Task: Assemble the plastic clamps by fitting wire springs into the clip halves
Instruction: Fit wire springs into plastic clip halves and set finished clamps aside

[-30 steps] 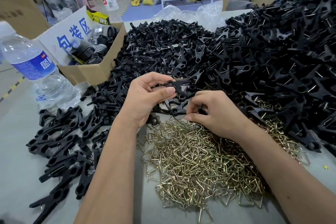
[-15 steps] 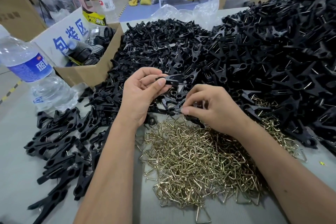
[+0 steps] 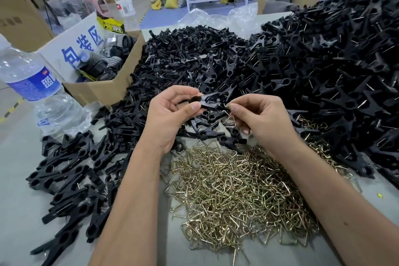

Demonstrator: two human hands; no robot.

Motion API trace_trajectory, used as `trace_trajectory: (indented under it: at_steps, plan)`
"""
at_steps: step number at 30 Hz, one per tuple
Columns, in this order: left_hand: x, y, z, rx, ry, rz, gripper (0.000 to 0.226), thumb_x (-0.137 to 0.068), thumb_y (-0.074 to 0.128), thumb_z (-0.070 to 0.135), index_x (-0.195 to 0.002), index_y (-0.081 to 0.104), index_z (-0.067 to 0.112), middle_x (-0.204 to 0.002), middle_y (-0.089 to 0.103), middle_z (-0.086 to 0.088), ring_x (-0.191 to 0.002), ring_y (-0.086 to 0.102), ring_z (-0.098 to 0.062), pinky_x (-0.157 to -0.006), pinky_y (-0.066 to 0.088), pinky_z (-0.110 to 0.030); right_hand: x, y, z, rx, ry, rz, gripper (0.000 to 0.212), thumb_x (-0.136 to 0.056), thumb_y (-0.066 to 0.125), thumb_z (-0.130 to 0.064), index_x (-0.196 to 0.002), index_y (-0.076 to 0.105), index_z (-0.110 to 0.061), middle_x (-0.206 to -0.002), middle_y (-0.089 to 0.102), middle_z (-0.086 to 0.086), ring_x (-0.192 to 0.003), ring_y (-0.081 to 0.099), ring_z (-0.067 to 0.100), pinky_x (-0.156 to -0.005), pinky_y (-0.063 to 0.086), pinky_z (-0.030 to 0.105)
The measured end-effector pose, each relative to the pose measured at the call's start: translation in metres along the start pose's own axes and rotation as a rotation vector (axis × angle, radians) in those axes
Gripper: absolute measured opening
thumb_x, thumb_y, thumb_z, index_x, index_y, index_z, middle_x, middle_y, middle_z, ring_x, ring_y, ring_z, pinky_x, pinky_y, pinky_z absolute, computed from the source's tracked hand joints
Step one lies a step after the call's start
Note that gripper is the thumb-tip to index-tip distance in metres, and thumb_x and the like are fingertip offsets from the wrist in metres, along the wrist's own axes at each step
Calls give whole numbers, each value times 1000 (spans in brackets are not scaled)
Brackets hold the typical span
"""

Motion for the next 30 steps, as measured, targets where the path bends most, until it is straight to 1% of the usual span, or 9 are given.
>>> trace_trajectory:
  at_steps: [3,6,8,12,17,19,23,25,30]
  plan:
    - [1,5,-1,-27,-4,-42,26,-79,80,-1,-99,78,16,-102,76,-11,-88,75,-20,-79,62,-27,0,-3,-2,-5,-19,16,9,-94,75,-9,-91,81,-15,-65,69,-2,-52,56,10,-46,46,20]
    - [1,6,1,-22,-2,-33,27,-75,84,5,-98,78,16,-101,76,-9,-87,75,-19,-79,62,-27,3,5,-15,438,-171,-87,4,-91,79,-20,-93,82,-22,-77,74,-11,-68,67,3,-63,55,19]
    - [1,4,1,-14,-4,-16,26,-75,84,6,-98,78,17,-101,76,-7,-87,75,-18,-79,62,-28,6,14,-21,659,-275,-156,8,-93,77,-16,-98,82,-19,-88,74,-12,-83,68,3,-79,58,28]
    - [0,2,0,-69,-6,-13,27,-79,81,0,-98,79,18,-102,76,-9,-88,76,-21,-80,62,-29,6,14,-28,711,-333,-187,15,-97,72,-8,-104,82,-16,-93,72,-6,-88,68,9,-83,59,35]
    - [0,0,1,-144,-3,0,28,-73,89,12,-97,80,23,-104,78,-10,-90,74,-22,-86,62,-36,2,5,-29,796,-320,-166,17,-100,66,-12,-106,81,-17,-95,69,-4,-91,65,14,-85,58,38]
    - [0,0,1,-166,9,7,29,-71,89,16,-97,80,24,-104,78,-9,-92,73,-19,-88,60,-34,2,0,-30,706,-302,-98,16,-99,67,-11,-105,81,-17,-93,71,-9,-89,67,6,-84,59,31]
    - [-1,3,2,-191,24,14,30,-72,89,7,-96,80,24,-102,79,-5,-93,72,-14,-88,59,-29,0,-14,-15,94,-110,90,6,-96,74,-11,-96,79,-13,-79,75,1,-51,60,12,-49,51,23]
    - [0,6,2,-188,30,9,30,-70,90,9,-95,80,22,-101,79,-4,-90,72,-12,-86,58,-27,1,-12,-7,-82,-61,114,2,-93,76,-9,-92,77,-9,-80,75,9,-51,60,20,-47,52,26]
    - [1,11,0,-193,18,4,30,-67,89,13,-95,79,20,-103,80,-7,-93,73,-15,-90,60,-31,2,-6,-3,-175,-69,130,10,-92,77,-7,-83,75,-10,-74,73,8,-61,68,22,-50,58,30]
Point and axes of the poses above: each hand's wrist, its own x-axis away from the middle knuckle, its own y-axis out of the palm, z = x × y, the point moved 9 cm from there along -x, towards the middle knuckle
